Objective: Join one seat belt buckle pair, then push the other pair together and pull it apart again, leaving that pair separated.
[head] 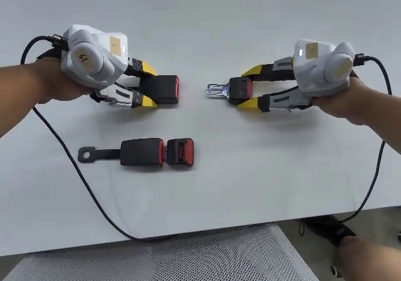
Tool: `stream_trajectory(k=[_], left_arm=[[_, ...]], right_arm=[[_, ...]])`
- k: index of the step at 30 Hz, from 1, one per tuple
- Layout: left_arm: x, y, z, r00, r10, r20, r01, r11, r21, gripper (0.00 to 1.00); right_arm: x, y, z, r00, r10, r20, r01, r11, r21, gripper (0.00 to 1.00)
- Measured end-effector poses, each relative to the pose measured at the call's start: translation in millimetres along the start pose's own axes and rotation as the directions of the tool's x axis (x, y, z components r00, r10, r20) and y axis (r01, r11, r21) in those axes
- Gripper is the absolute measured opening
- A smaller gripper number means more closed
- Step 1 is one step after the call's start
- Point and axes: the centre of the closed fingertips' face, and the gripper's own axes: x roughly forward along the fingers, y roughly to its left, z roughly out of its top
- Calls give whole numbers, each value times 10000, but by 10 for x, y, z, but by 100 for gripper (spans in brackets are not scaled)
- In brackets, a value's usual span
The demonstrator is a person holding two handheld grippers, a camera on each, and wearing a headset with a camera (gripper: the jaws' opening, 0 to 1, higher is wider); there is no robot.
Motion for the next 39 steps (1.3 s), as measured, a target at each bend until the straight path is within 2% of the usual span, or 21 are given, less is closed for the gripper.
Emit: stream_trajectory(k=[18, 31, 39], left_arm=[[-2, -6, 5, 9999, -23, -170, 24, 10000, 37, 35], [9, 1, 1, 9995, -109, -308, 116, 9997, 226, 35], [13, -3, 3, 9989, -160, -430, 177, 9991, 395, 34]], right_arm=[[385, 92, 242, 9992, 168, 356, -162, 9997, -188, 36], [535, 85, 356, 9995, 279, 174, -271, 9986, -450, 36], [539, 72, 362, 9995, 307, 45, -306, 9993, -224, 36]])
